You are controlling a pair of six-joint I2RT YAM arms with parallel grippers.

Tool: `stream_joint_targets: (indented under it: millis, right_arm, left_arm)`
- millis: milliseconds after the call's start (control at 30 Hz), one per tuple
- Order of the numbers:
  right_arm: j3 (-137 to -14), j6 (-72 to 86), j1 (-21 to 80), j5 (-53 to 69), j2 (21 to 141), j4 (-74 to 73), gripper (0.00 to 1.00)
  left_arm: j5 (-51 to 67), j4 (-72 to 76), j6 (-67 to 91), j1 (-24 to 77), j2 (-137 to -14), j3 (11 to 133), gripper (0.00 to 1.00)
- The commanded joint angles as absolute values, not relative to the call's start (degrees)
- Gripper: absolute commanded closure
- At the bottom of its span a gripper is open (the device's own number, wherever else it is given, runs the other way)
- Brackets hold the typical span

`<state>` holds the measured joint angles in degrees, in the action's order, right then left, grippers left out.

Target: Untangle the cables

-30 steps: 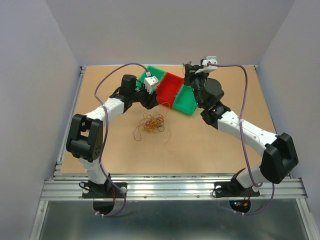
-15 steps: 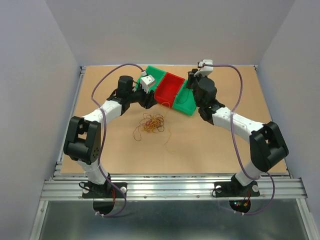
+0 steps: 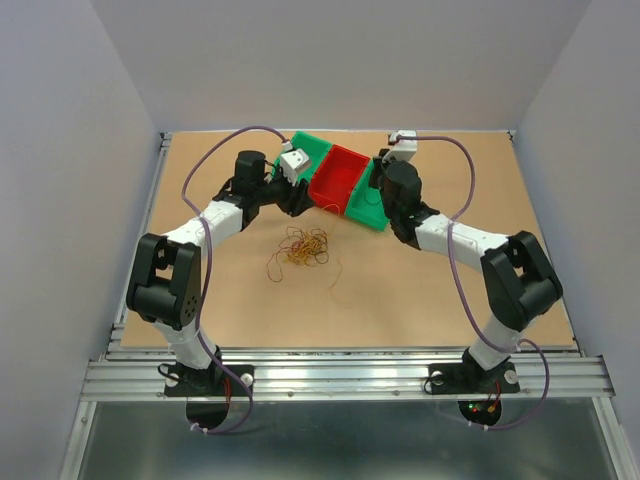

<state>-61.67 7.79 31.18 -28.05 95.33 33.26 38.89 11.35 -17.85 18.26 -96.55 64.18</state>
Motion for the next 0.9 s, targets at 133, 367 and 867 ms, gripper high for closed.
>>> stream_joint_targets:
  millis: [133,367,867]
  right_arm:
    - [-63.9,10.9,30.3,-28.7,101.1,34.3,1.0]
    - [-65.7,18.7,27.1,-29.1,105.7,33.2,0.99]
    - [-84.5,28.5,21.5,-20.5,116.5,4.7,1.0]
  left_arm:
    - [39.5,13.0,-17.8,18.1,-94.9,64.5,0.41]
    - [40.0,12.4,-17.8,18.1,-96.9,65.7,0.41]
    - [39.8,11.9,-17.7,18.1,-96.6,65.7,0.41]
